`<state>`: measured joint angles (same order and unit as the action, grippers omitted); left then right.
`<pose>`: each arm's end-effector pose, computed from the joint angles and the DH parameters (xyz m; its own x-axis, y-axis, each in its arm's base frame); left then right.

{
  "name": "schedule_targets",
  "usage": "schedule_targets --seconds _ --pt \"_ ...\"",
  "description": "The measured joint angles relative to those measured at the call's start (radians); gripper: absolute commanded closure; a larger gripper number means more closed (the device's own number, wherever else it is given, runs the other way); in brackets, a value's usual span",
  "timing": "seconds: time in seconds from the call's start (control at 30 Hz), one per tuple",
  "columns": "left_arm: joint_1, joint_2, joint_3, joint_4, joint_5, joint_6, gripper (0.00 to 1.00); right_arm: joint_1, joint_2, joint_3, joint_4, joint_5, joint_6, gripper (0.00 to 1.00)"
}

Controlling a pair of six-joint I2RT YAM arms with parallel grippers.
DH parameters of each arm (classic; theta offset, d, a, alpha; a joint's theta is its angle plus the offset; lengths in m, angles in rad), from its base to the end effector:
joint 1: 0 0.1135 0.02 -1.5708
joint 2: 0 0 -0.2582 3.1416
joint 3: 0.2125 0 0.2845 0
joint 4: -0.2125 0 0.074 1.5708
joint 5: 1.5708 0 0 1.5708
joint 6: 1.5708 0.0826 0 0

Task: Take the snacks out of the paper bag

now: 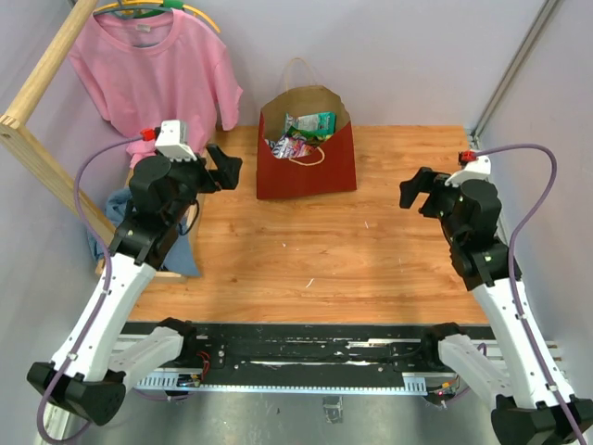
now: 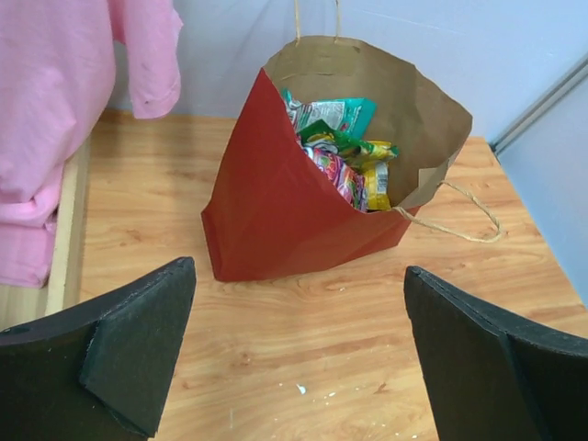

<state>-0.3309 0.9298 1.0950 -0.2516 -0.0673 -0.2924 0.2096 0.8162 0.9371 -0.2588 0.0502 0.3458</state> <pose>0.2722 -0.0876 0.4119 -0.1533 -0.2514 -0.9557 0.2262 0.9325 -0.2816 0.2620 0.0515 0.3732 -0.1804 0.3077 -0.9342 -0.1042 0.9385 0.3293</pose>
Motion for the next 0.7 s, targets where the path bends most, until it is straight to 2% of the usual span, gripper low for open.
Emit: schedule_targets --seconds 0.13,0.27,0.4,0.5,0.6,0.7 --pt "0.019 0.087 0.055 0.016 0.108 -0.008 0.0 0.0 0.029 -0.009 0.002 0.063 0.033 0.01" --pt "0.023 0.183 0.069 0.134 0.457 0.012 0.0 0.012 0.11 -0.026 0.031 0.06 0.046 0.02" --pt "0.021 0.341 0.247 0.032 0.808 0.192 0.0 0.118 0.299 0.177 -0.054 0.162 0.008 0.02" --pt "0.021 0.402 0.338 -0.049 0.95 0.326 0.0 0.205 0.366 0.302 -0.043 0.221 -0.039 0.01" --pt "0.02 0.392 0.342 -0.065 0.947 0.352 0.0 0.218 0.395 0.379 -0.047 0.249 -0.072 0.02" --pt "0.019 0.397 0.382 -0.076 0.758 0.294 0.0 0.221 0.504 0.531 -0.072 0.269 -0.126 0.01"
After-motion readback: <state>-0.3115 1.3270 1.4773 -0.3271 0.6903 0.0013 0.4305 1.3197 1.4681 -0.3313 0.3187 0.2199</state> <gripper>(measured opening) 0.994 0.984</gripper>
